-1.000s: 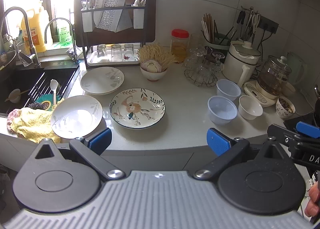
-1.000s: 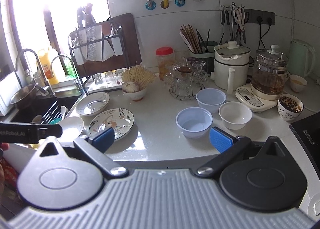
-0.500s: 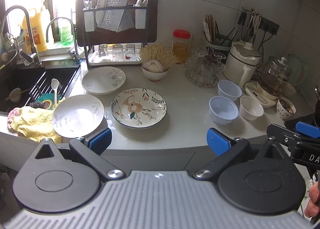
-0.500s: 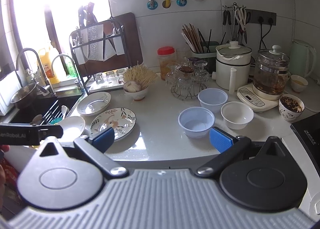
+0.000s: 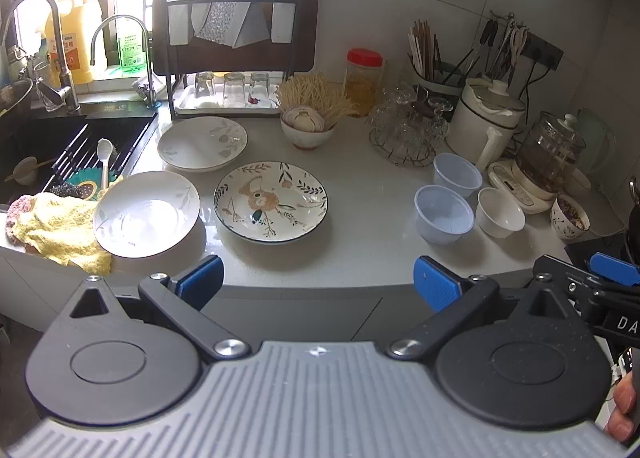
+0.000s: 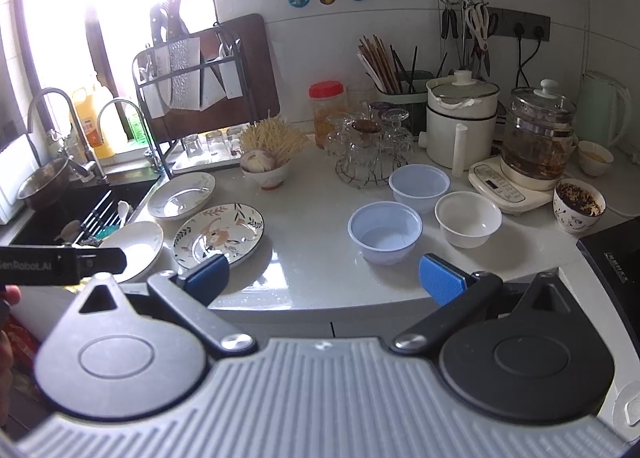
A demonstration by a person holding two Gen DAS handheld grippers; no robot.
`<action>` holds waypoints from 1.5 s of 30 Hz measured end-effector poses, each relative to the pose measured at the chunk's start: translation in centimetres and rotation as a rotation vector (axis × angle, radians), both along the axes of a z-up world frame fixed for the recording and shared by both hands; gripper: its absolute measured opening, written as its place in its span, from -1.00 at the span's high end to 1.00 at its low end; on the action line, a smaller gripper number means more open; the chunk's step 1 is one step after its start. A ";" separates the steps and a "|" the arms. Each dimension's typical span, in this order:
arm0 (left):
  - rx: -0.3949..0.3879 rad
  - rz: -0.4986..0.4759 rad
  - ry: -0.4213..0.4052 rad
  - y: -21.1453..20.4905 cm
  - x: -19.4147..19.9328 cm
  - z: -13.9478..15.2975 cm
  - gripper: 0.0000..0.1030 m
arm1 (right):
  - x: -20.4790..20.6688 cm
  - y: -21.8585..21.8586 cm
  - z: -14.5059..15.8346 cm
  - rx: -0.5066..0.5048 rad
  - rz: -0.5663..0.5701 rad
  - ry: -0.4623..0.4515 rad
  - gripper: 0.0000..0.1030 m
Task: Organize plates and bowls
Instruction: 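Move both grippers toward the white orange-rimmed plate beside the sink, then close both grippers on the rim of the white orange-rimmed plate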
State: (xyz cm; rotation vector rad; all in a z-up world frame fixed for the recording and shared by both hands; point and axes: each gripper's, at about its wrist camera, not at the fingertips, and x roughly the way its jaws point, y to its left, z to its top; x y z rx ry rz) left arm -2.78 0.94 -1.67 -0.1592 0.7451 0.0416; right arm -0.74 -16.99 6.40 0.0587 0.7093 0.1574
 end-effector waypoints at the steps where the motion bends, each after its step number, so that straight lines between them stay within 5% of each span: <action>1: 0.000 0.000 0.002 0.1 0.0 -0.2 -0.99 | 0.1 0.1 0.0 0.000 0.004 0.004 -1.00; 19: -0.005 -0.013 0.031 3.6 2.7 -0.9 -0.99 | 2.7 3.6 -0.9 0.027 0.019 0.037 -1.00; 45: -0.027 -0.068 0.059 18.3 15.4 -2.0 -0.99 | 12.3 15.7 -2.4 0.073 -0.018 0.057 -1.00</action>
